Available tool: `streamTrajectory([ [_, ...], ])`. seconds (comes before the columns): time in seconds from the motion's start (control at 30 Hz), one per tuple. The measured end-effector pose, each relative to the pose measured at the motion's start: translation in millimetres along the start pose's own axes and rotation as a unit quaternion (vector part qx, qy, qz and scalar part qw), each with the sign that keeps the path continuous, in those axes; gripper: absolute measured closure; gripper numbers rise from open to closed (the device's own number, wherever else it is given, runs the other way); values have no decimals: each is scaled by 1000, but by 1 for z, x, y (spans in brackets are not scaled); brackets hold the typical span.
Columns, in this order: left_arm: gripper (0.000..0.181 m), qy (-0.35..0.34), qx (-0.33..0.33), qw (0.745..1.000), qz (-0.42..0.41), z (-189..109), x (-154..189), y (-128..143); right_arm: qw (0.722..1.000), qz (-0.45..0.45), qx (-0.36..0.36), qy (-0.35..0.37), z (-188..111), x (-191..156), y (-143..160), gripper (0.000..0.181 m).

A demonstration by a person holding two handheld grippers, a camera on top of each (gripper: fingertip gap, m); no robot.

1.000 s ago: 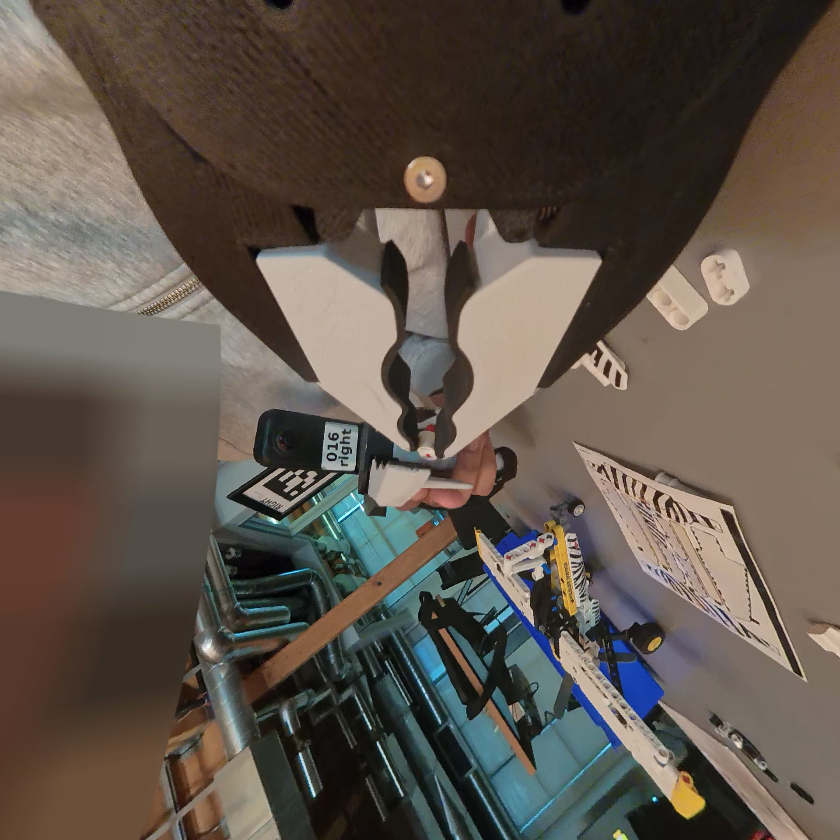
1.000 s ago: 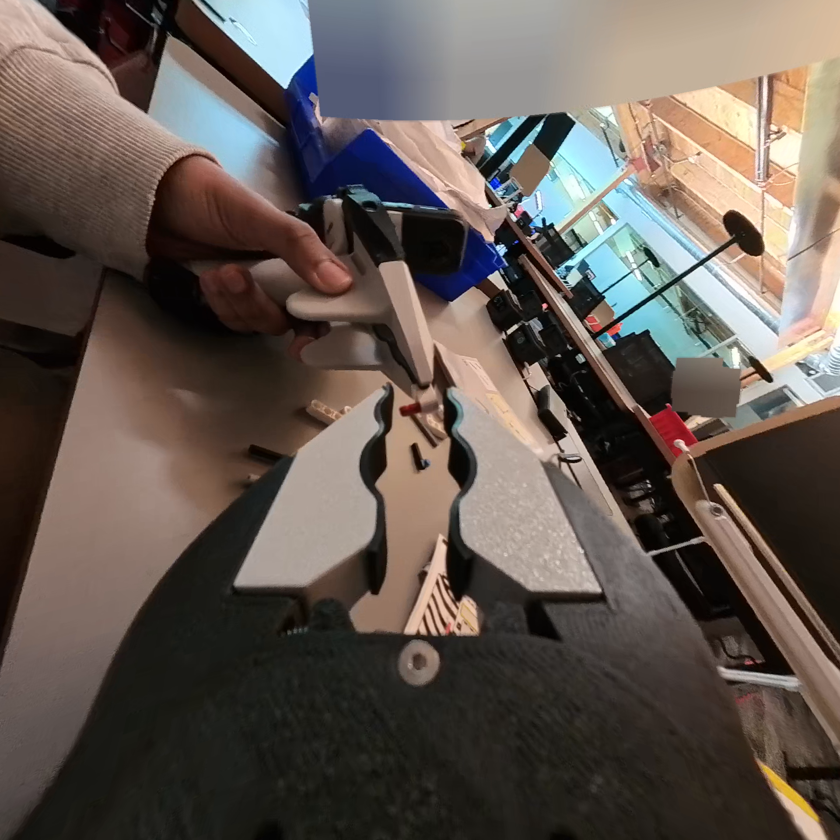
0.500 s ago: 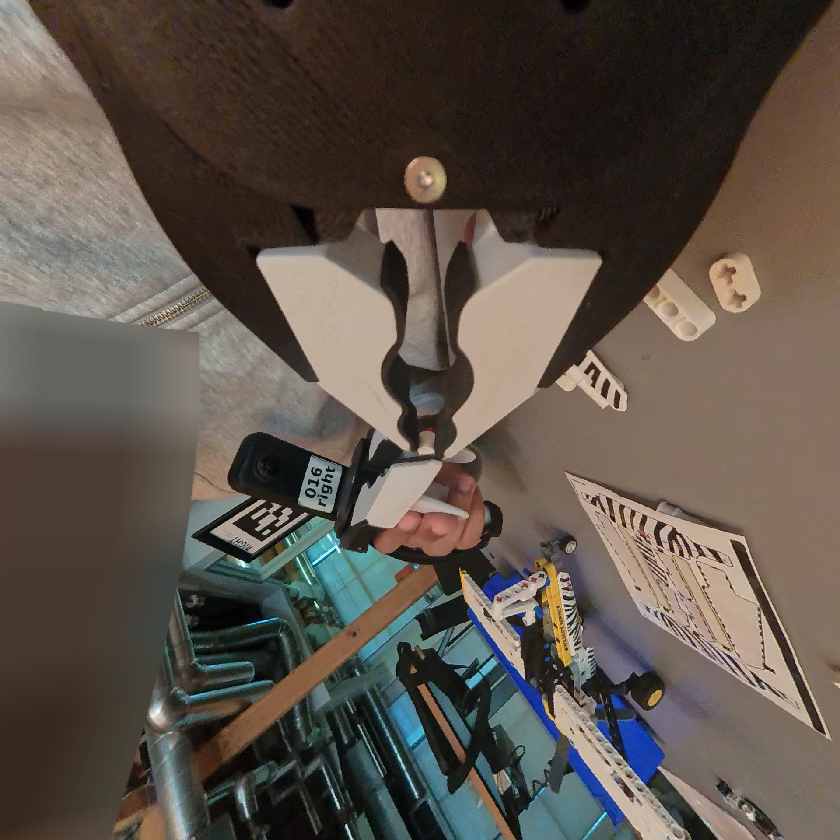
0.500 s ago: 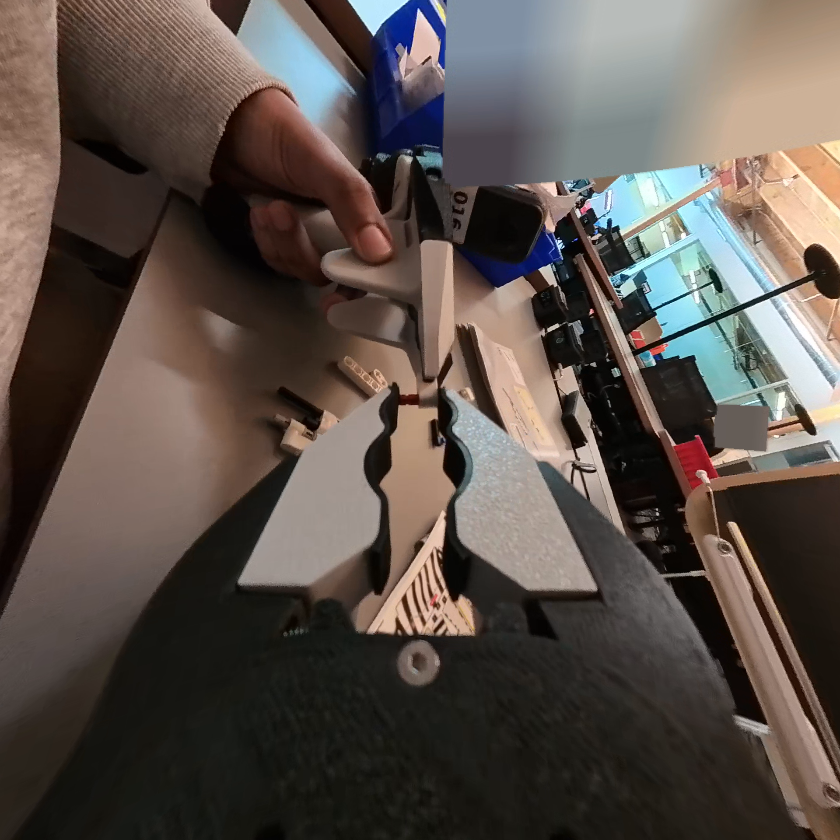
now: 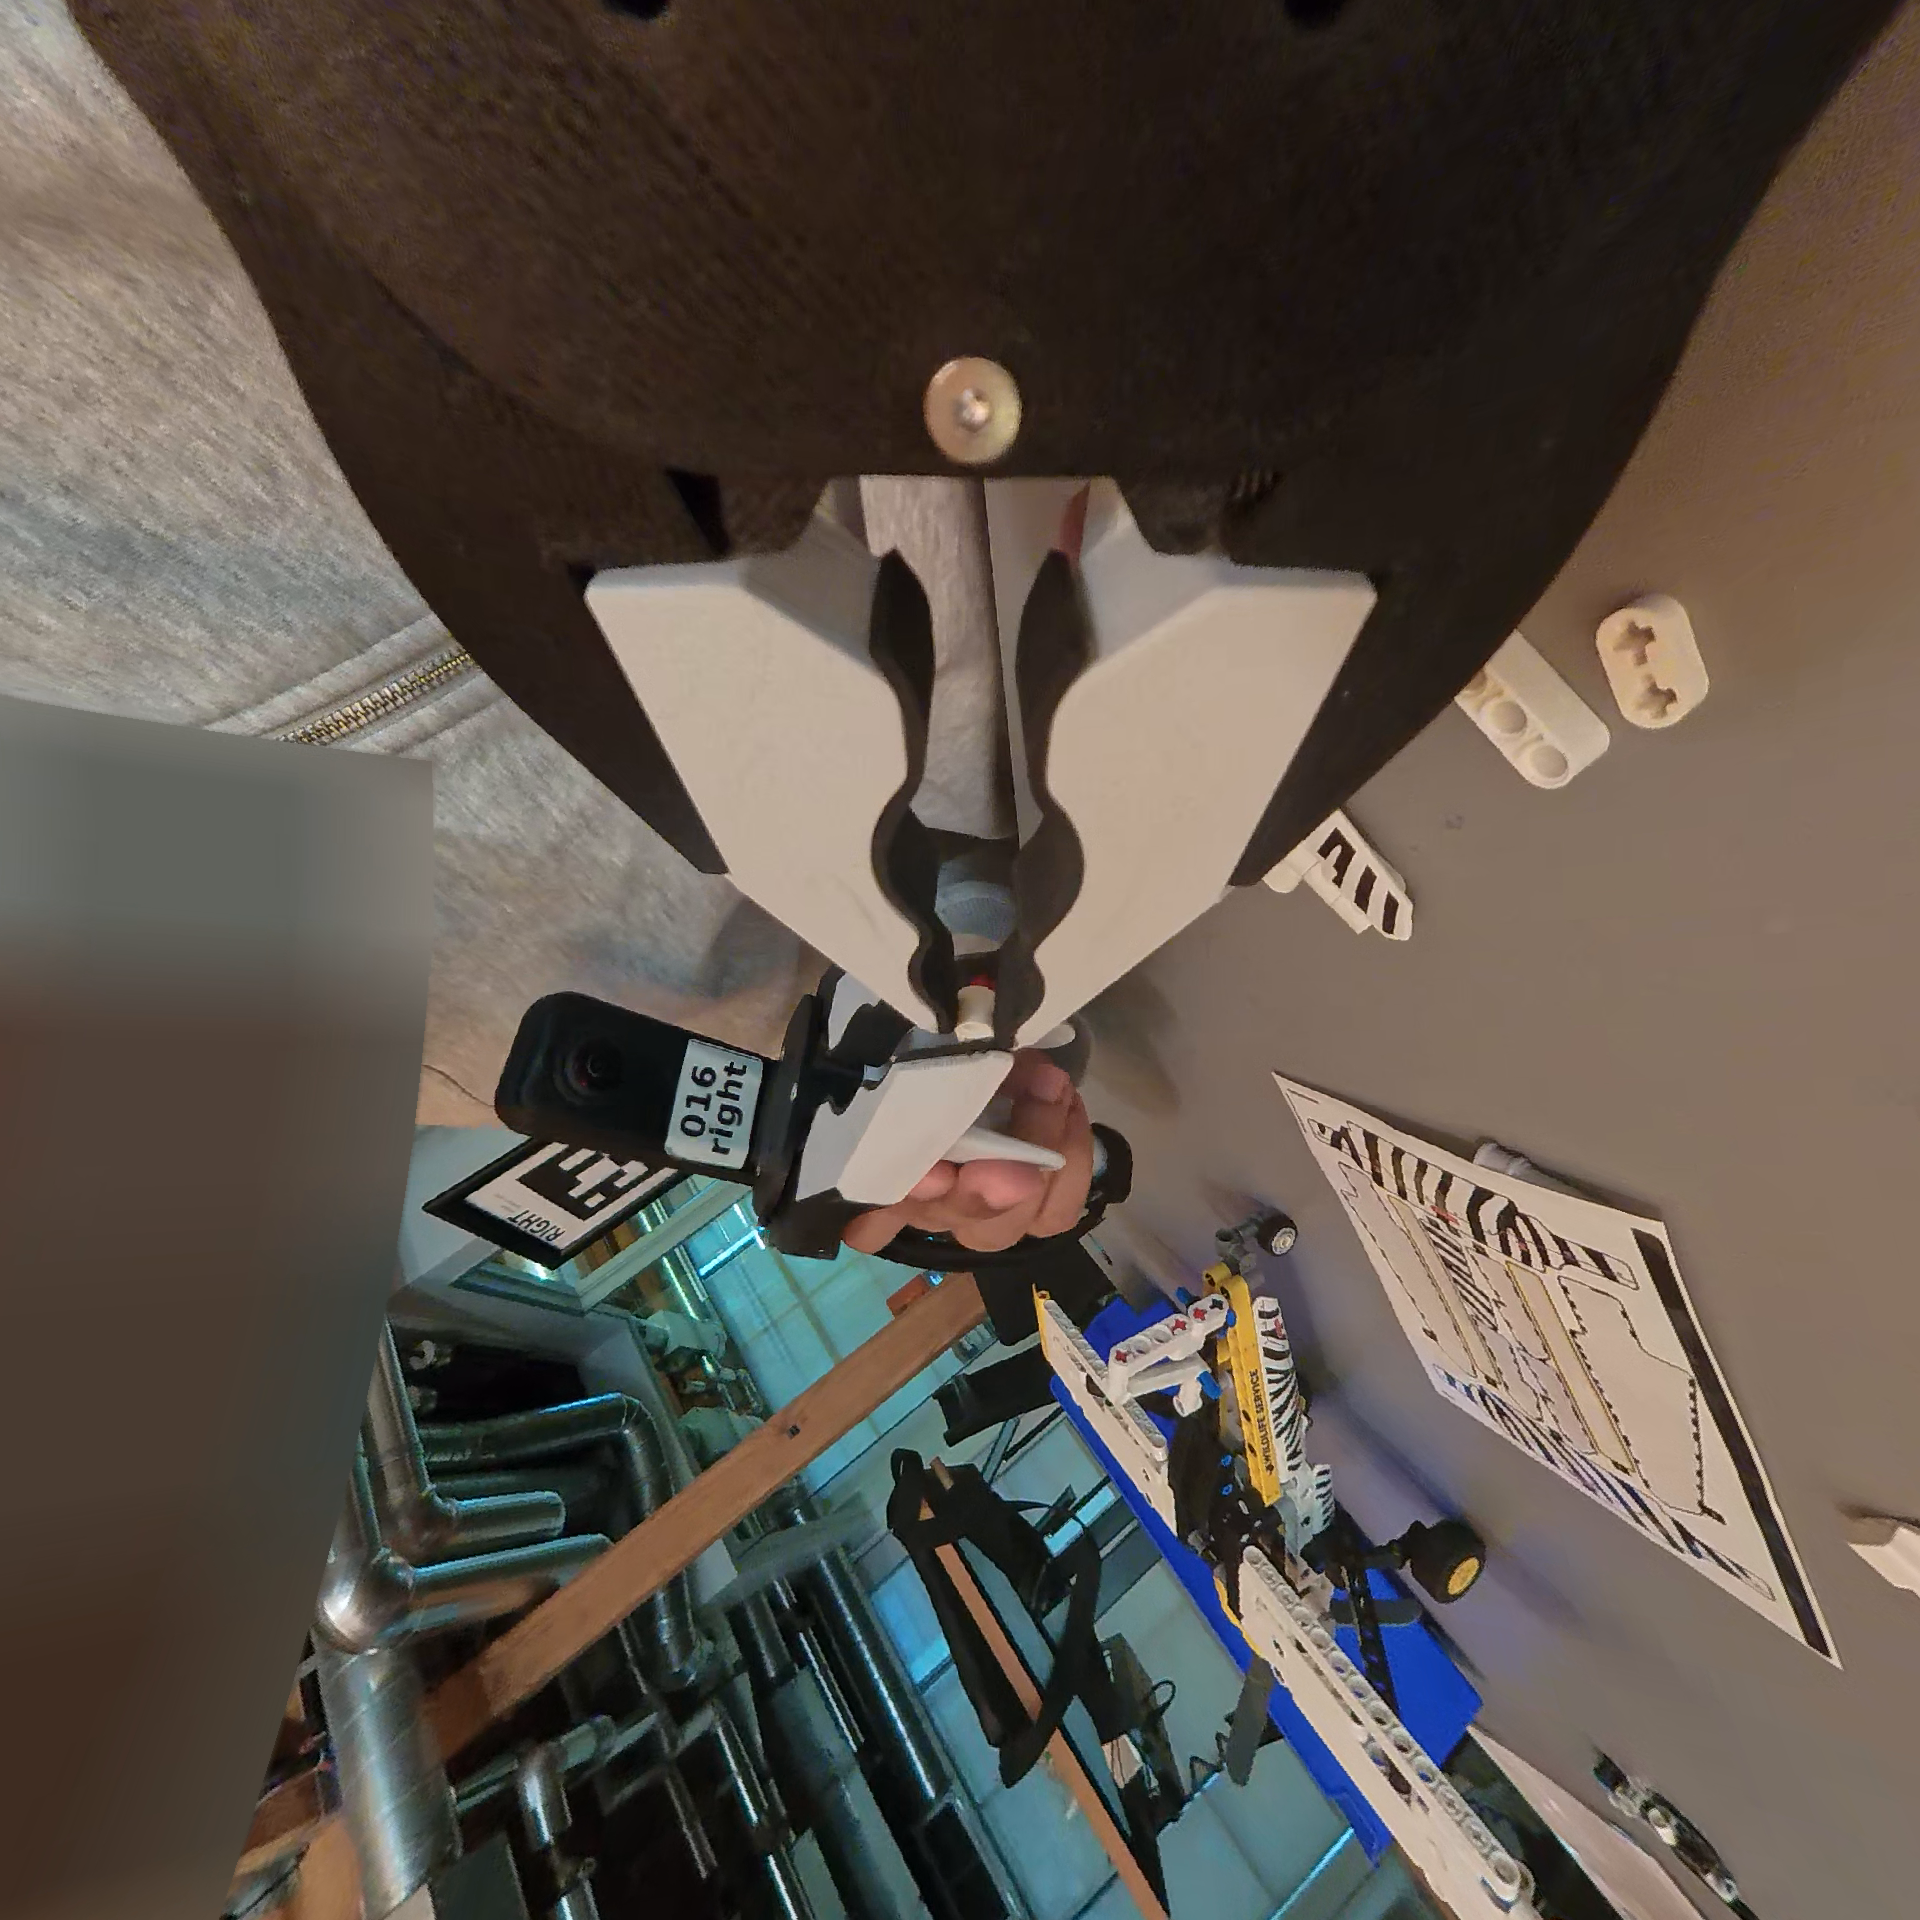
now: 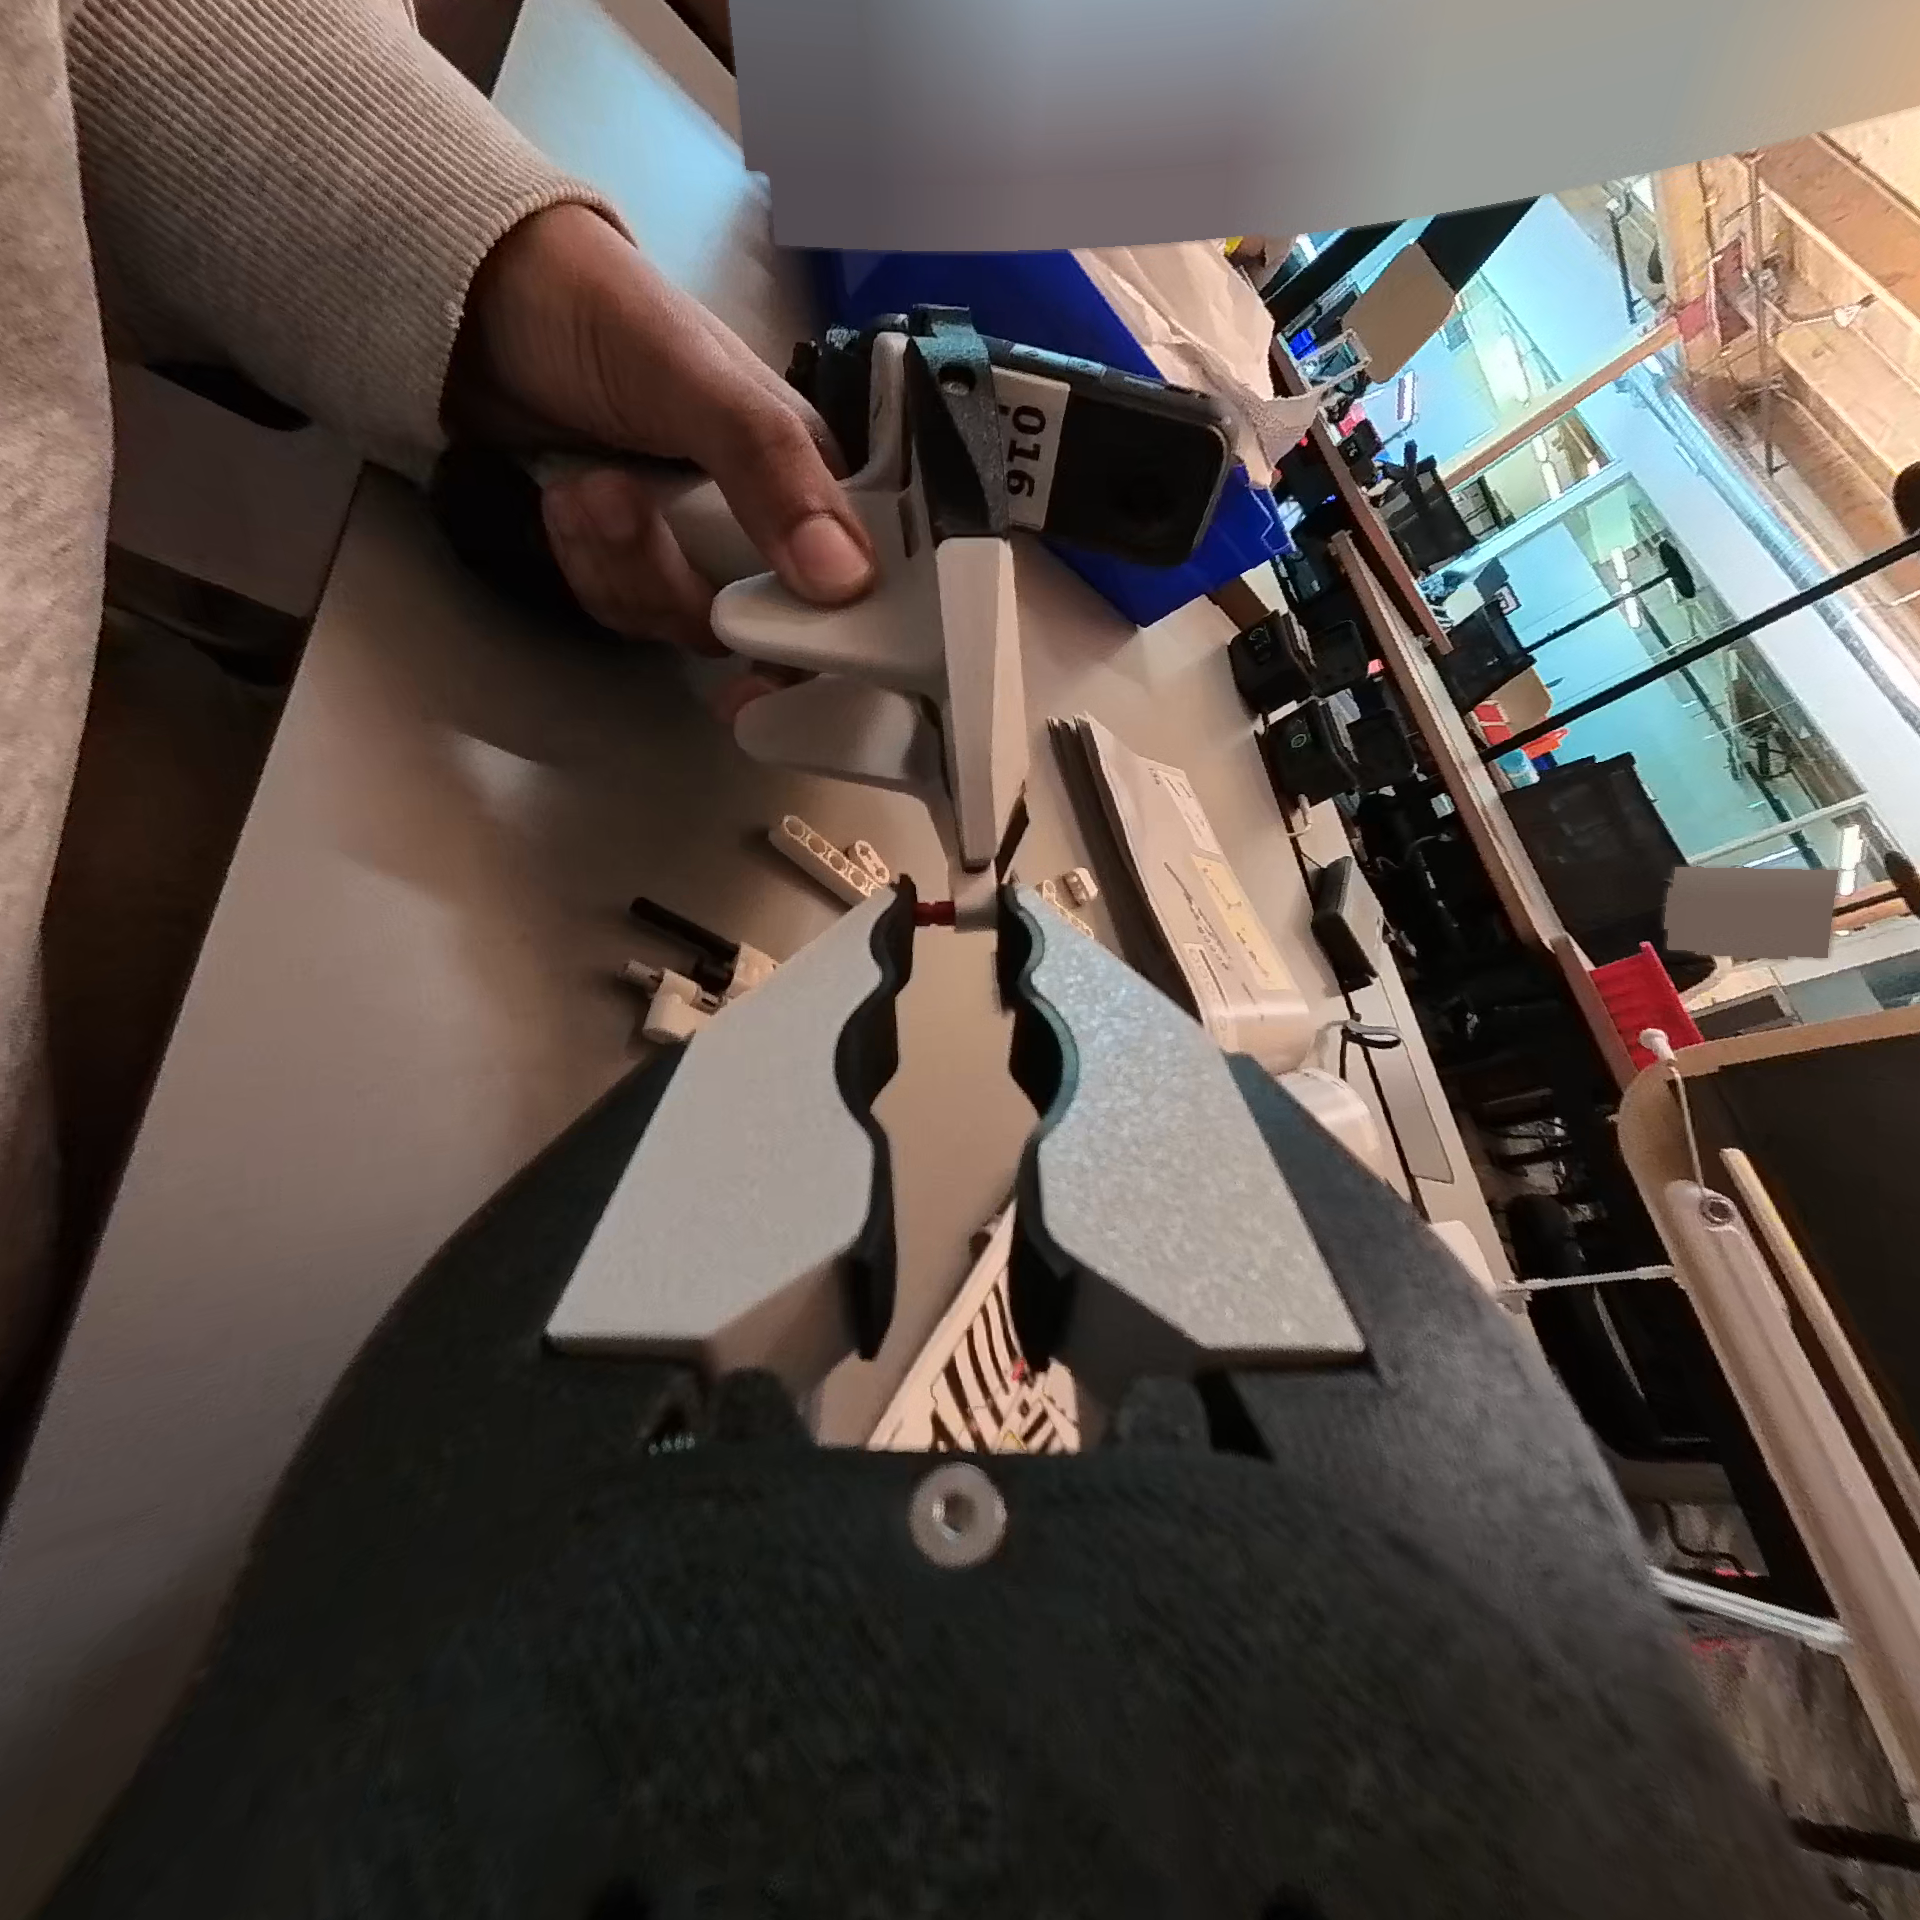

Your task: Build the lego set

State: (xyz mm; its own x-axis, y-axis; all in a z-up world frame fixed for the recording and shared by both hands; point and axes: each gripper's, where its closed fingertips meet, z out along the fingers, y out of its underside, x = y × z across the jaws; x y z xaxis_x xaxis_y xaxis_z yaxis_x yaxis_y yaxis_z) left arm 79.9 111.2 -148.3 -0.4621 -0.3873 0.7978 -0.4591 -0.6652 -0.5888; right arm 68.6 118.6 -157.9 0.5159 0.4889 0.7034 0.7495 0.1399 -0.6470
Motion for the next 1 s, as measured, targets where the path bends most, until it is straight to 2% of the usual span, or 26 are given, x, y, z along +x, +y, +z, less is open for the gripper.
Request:
streamTrajectory([
  [0.07,177,5,5,1000,0,-1,1,-1,1000,11,15,6,0,2,-1,167],
  [0.13,177,7,7,1000,0,-1,2,-2,999,20,13,21,1,6,1,152],
  [0.2,177,6,6,1000,1,-1,2,-2,999,33,8,21,1,8,4,149],
  [0.43,177,7,9,1000,0,-2,2,-3,999,30,24,16,-1,5,0,155],
  [0.57,177,8,10,1000,-1,-2,2,-3,999,14,26,19,-2,3,-1,167],
  [1.0,177,-1,4,1000,0,0,0,-1,1000,16,14,15,-2,1,1,167],
])
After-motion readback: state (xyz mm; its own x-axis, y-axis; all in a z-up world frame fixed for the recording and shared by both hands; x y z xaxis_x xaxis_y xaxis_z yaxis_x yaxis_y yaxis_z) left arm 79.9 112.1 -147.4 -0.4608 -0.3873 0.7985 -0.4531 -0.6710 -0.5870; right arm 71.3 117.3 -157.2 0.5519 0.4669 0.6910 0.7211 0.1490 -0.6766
